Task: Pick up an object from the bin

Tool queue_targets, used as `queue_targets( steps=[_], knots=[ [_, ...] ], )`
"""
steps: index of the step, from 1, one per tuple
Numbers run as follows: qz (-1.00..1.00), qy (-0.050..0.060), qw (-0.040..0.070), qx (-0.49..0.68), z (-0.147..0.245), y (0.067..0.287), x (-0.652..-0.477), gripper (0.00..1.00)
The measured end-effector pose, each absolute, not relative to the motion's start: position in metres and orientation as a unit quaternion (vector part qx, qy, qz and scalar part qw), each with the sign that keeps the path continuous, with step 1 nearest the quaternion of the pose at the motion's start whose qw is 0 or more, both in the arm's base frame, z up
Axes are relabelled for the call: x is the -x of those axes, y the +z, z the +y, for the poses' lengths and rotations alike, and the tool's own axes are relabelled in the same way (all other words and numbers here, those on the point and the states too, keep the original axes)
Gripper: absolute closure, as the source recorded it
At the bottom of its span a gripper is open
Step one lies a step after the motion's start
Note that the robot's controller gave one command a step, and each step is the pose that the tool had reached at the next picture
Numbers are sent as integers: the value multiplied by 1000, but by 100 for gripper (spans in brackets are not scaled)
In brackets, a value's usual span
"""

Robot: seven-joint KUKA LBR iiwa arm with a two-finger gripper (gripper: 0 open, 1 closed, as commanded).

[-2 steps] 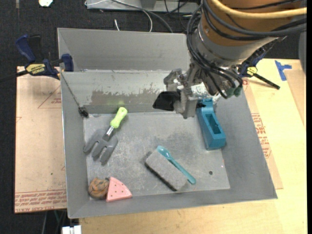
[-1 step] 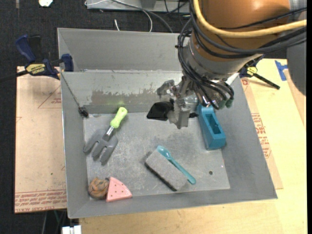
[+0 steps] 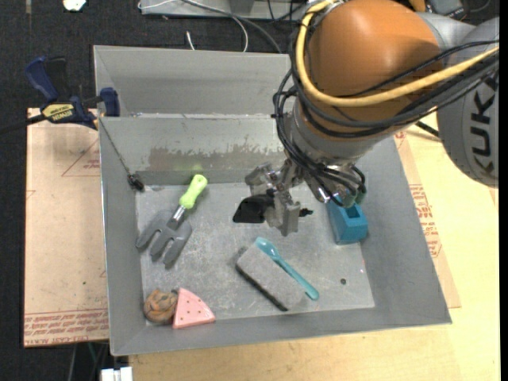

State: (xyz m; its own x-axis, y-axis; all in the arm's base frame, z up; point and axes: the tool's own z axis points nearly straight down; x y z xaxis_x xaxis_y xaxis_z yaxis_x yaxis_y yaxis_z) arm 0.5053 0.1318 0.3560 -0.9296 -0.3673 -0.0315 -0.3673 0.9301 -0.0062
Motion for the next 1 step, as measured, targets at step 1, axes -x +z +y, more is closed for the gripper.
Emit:
queue_targets(
  steps=[1],
  knots=[
    [985, 0, 13, 174, 137, 355, -505, 0]
  ],
)
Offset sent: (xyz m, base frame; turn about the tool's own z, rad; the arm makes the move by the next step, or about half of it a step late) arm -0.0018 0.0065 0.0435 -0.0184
